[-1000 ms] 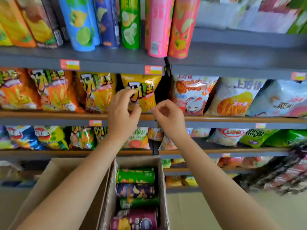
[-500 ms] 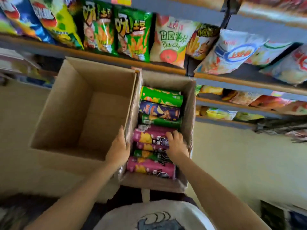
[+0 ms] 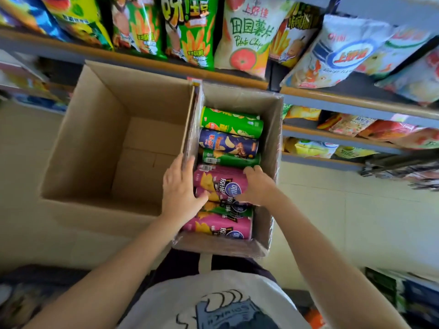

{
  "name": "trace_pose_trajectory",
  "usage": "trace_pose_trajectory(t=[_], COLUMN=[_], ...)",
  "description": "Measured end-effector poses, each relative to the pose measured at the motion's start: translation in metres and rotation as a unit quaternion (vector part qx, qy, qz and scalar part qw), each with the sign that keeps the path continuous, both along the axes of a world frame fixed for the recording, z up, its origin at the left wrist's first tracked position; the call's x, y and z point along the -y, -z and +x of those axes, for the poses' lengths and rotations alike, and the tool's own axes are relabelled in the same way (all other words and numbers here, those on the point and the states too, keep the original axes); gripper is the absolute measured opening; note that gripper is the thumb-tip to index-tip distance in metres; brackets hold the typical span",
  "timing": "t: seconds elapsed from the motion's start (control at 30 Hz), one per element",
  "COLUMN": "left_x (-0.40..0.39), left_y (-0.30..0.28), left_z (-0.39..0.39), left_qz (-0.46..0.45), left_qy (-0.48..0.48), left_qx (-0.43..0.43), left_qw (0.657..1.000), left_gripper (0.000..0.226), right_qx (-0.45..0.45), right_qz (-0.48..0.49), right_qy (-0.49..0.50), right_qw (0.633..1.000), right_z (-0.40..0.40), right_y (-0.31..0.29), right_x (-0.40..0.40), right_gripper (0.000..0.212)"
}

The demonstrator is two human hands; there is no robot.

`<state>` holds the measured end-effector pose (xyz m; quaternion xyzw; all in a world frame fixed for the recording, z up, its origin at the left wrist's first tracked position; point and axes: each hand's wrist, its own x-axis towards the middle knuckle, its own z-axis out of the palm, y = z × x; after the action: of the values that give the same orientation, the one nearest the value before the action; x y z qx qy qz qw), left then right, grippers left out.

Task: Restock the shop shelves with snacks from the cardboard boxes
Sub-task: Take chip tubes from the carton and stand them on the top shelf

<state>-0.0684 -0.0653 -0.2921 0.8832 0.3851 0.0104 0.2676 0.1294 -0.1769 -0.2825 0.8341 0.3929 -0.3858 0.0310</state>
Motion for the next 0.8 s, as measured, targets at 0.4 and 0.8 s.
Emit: trace_pose_trajectory(t=[0.4, 0.8], left_x=[-0.016, -0.045], left_y=[-0.003, -0.015], left_z=[0.028, 0.001], left_qz=[-0.408, -0.488], left_qy=[-0.112, -0.267], left_qx=[0.069, 0.15], left_qw=[0.903, 0.818], left_gripper=[0.068, 0.024], right_qx=[-0.18, 0.022], right_qz=[0.186, -0.206], right_qy=[0.284, -0.163], right_qw=[0.923, 0.965], right_z=[-0.001, -0.058], right_y=[-0.021, 0.045], right_x=[0.005, 0.04], right_gripper=[0.086, 0.074])
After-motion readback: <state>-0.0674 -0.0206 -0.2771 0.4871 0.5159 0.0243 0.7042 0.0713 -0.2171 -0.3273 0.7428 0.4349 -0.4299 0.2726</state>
